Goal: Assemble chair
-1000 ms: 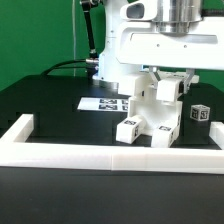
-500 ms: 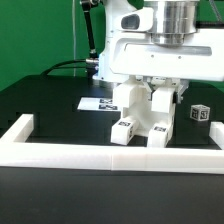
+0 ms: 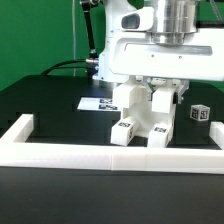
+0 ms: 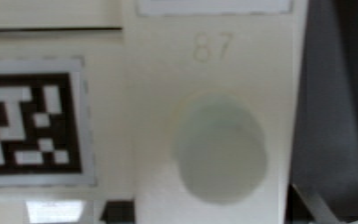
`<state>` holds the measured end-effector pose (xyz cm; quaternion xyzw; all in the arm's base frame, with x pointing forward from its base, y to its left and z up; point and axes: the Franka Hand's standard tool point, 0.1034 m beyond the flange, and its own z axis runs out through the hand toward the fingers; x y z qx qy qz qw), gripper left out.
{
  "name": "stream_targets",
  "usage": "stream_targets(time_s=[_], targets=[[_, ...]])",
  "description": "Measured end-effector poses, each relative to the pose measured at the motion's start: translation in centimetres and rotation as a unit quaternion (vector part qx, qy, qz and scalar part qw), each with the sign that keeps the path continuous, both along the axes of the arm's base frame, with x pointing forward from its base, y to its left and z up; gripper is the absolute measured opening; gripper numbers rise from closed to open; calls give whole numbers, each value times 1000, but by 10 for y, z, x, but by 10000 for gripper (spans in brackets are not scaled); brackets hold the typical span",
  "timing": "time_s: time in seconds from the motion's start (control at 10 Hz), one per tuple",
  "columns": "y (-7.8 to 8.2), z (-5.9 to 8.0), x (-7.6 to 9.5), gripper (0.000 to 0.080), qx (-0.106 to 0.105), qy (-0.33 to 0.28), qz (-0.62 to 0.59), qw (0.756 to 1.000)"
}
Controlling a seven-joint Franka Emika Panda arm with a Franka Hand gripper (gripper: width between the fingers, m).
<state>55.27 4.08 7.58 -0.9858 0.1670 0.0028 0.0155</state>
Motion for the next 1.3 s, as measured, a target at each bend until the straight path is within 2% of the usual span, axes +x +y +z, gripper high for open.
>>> stream_targets(time_s=[0.2, 0.4, 0.5, 0.6, 0.9, 1.1, 1.3], targets=[[-1, -1, 0, 291, -1, -1, 0, 1000], [0, -2, 1, 578, -1, -1, 1, 1000], [1, 0, 2, 578, -1, -2, 2, 1000], [2, 4, 4, 635, 1, -1, 3, 1000], [1, 13, 5, 647, 4, -1, 0, 1000], [4, 34, 2, 649, 14, 1, -10, 1000], [14, 61, -11, 649, 27, 8, -47, 998]])
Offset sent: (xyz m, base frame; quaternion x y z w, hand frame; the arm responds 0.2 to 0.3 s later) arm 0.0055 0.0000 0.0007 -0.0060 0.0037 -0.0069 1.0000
